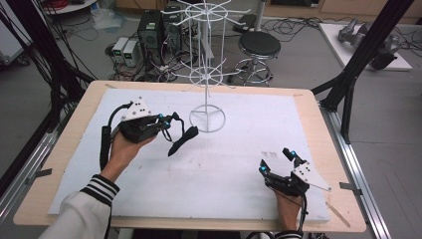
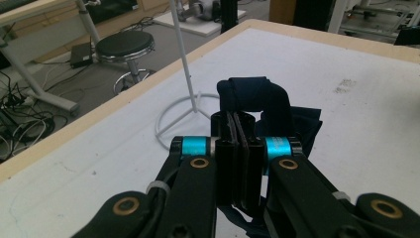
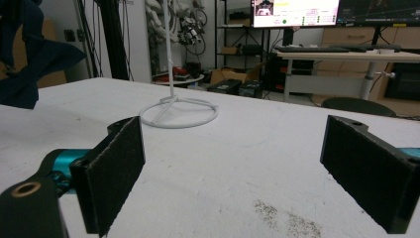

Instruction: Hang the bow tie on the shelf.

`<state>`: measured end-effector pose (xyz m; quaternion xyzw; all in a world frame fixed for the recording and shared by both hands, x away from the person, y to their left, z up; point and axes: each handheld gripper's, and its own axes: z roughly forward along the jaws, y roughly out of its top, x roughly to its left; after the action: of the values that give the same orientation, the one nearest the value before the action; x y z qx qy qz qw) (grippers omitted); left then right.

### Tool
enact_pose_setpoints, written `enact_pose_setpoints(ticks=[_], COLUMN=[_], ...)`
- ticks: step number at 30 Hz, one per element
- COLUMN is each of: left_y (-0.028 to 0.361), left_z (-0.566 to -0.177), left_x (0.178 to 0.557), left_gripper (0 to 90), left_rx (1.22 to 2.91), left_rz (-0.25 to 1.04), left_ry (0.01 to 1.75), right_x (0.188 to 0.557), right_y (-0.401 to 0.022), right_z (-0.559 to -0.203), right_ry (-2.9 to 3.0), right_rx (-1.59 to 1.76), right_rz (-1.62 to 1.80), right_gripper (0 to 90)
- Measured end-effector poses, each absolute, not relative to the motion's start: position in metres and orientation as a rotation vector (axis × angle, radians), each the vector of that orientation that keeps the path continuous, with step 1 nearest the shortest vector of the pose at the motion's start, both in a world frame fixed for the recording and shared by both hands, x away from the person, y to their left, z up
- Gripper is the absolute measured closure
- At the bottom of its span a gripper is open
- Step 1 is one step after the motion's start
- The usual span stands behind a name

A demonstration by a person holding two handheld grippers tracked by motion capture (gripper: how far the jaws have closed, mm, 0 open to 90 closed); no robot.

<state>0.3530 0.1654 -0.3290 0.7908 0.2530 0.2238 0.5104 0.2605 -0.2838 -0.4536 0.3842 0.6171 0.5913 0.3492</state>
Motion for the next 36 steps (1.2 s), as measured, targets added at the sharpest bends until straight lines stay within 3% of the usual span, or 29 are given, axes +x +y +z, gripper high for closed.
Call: enact_pose_setpoints(ticks=[36], left_y=[0.146], left_z=[-0.274], left_x=[0.38], left_gripper=[87.5], left_rx=[1.831], left_rz=[0.665], left_ry=[0.606], right_x=[0.261], right_y=[-0.284], right_z=[-0.454], right_ry=[1.601], right_rx=[0.994], right_rz=[1.535], right_gripper=[9.1])
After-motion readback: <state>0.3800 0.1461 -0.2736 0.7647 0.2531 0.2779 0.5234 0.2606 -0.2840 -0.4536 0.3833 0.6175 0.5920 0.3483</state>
